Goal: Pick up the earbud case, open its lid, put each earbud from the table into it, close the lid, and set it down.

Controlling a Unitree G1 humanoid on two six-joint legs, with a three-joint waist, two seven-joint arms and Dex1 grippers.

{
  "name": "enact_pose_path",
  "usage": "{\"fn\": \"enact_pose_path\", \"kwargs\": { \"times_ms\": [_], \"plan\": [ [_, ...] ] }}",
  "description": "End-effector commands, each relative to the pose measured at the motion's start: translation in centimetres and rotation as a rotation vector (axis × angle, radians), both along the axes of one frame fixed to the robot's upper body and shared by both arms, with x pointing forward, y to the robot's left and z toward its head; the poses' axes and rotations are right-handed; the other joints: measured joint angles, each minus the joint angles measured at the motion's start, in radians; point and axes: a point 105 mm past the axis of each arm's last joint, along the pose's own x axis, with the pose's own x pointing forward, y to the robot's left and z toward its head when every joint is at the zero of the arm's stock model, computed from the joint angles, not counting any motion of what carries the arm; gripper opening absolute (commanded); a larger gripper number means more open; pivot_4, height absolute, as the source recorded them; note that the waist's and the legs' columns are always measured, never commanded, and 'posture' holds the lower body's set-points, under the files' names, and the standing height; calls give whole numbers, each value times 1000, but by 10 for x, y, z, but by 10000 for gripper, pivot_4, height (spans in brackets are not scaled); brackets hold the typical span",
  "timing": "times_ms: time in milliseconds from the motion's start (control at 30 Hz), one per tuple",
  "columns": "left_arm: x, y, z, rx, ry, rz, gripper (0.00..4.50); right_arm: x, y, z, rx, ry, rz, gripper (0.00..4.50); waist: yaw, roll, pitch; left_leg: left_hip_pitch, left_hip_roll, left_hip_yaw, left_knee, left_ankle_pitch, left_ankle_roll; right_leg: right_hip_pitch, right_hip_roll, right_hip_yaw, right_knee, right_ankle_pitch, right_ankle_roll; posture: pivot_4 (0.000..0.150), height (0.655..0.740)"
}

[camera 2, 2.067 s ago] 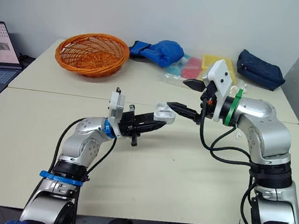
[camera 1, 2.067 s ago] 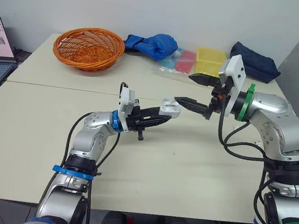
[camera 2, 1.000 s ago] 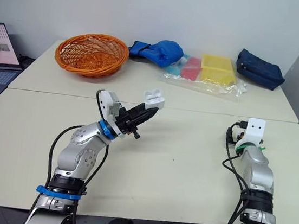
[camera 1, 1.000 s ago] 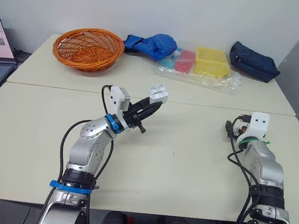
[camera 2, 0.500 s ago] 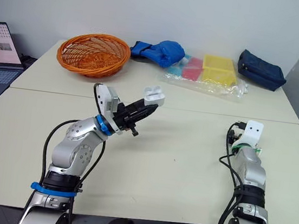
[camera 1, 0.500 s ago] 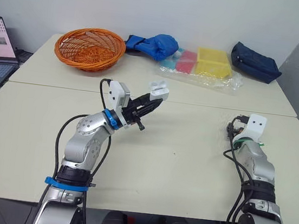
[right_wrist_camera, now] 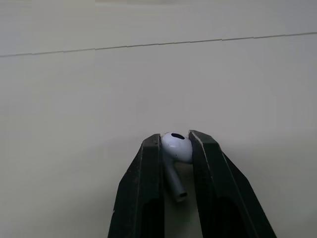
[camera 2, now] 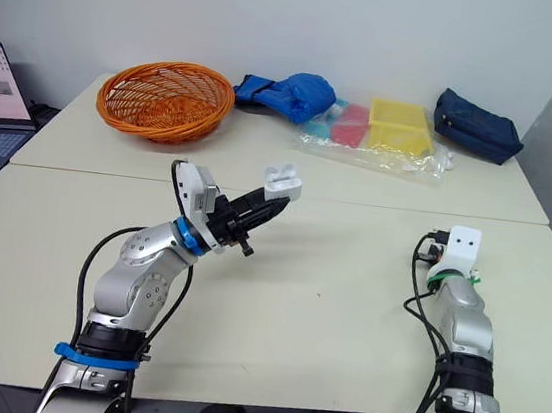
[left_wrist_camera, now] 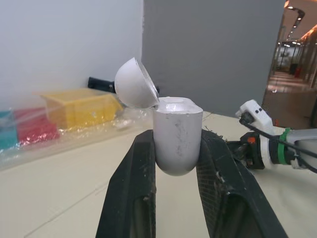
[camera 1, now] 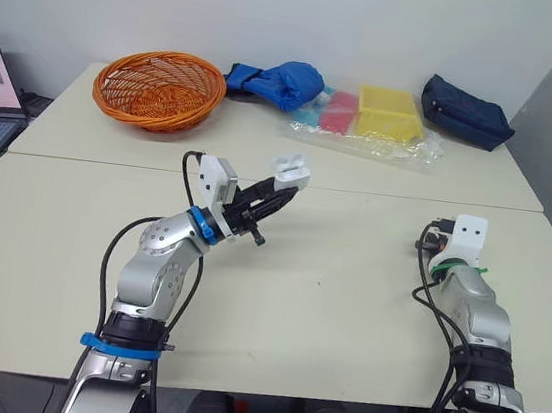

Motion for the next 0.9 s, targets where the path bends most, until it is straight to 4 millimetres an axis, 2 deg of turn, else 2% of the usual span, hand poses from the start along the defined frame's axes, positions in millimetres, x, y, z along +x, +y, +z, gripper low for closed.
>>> {"fn": "enact_pose_path", "kwargs": {
  "times_ms": [33,133,200,267,333,500,667,767,900],
  "plan": [
    [-7,2,12,-13,-67,-8,7427,-29,55,44,-151,-31,505,4113,3,3,2,0,0,0,0,0,0,0,0,0,0,0,0,1500,7400],
    [-16,-3,-1,0,-54,-47,7427,-75,69,64,-138,46,828,4113,4,3,2,0,0,0,0,0,0,0,0,-1,0,0,0,1500,7400],
    [-18,-4,-4,0,-54,-55,7427,-93,69,70,-124,101,915,4113,6,2,2,0,0,-1,0,0,0,1,0,-2,-1,0,0,1500,7400],
    [-18,-4,-2,-17,-75,-42,7427,-105,59,70,-199,162,962,4113,7,1,3,0,0,-3,1,0,0,1,0,-2,-1,-1,0,1500,7400],
    [-20,-6,-1,-46,-87,-47,7427,-117,42,58,-314,292,1006,4113,9,1,3,0,0,-3,1,0,0,2,-1,-3,-1,-1,-1,1500,7400],
    [-23,-14,0,-77,-107,-57,7427,-125,-3,34,-502,508,988,4113,9,0,3,0,-3,0,2,0,0,2,-4,-2,-3,-3,-4,1500,7400],
    [-23,-22,6,-104,-114,-64,7427,-127,-22,28,-533,577,968,4113,6,0,3,0,-2,0,2,0,0,1,-3,-2,-3,0,1,1500,7400],
    [-22,-23,7,-90,-126,-71,7427,-137,-36,20,-560,676,967,4113,8,0,3,0,-2,-1,1,0,0,1,-2,-3,-3,0,1,1500,7400],
    [-23,-22,6,-79,-128,-71,7427,-148,-55,21,-592,764,947,4113,8,0,3,0,-2,0,2,0,0,1,-2,-2,-3,0,1,1500,7400]
  ]
}}
